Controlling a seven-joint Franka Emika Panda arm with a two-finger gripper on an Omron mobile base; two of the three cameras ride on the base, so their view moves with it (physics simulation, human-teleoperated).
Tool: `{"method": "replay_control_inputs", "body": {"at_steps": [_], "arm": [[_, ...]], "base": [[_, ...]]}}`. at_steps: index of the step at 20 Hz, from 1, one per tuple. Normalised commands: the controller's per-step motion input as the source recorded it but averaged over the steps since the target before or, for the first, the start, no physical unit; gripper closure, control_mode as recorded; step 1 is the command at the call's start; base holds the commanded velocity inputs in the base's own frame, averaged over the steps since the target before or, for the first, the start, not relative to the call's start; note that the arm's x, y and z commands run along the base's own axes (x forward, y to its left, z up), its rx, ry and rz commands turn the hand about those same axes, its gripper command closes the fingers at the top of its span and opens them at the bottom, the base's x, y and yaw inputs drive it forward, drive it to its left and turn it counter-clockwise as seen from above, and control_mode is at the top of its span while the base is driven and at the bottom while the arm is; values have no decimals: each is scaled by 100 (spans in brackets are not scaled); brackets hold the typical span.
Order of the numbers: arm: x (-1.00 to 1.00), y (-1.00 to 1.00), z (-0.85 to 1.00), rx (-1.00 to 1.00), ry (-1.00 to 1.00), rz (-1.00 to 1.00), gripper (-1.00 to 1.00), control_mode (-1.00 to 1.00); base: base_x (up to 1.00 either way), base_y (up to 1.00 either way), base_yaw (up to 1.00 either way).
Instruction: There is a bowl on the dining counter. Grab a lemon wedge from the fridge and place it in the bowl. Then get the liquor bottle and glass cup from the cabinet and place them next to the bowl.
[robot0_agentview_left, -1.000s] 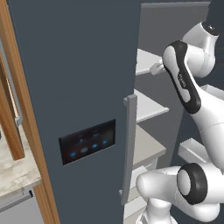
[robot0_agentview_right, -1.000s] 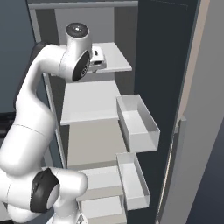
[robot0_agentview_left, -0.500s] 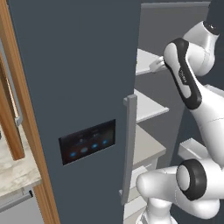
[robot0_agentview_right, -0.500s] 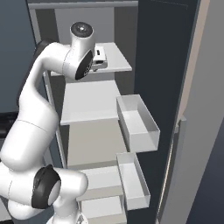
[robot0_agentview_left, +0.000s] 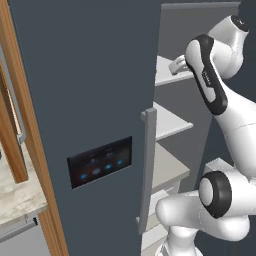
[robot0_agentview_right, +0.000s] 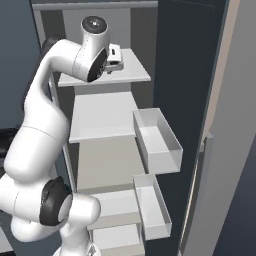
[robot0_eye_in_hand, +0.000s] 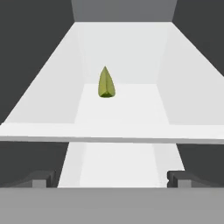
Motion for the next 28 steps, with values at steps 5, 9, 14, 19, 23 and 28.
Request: {"method": "replay_control_inputs", "body": {"at_steps": [5,9,14,19,23,28], "arm": [[31,2,8,0,-5,0,-100,-100],[39,7,0,0,-6,0,-100,-100],[43,9,0,0,-1,0,-100,-100],[41,13,-6,0,2,0,-100,-100],[23,18,-12,0,0,0,-100,-100],[10,20,-17,0,0,0,-100,-100]], "base": [[0,0,0],[0,0,0],[0,0,0],[0,0,0],[0,0,0],[0,0,0]]}}
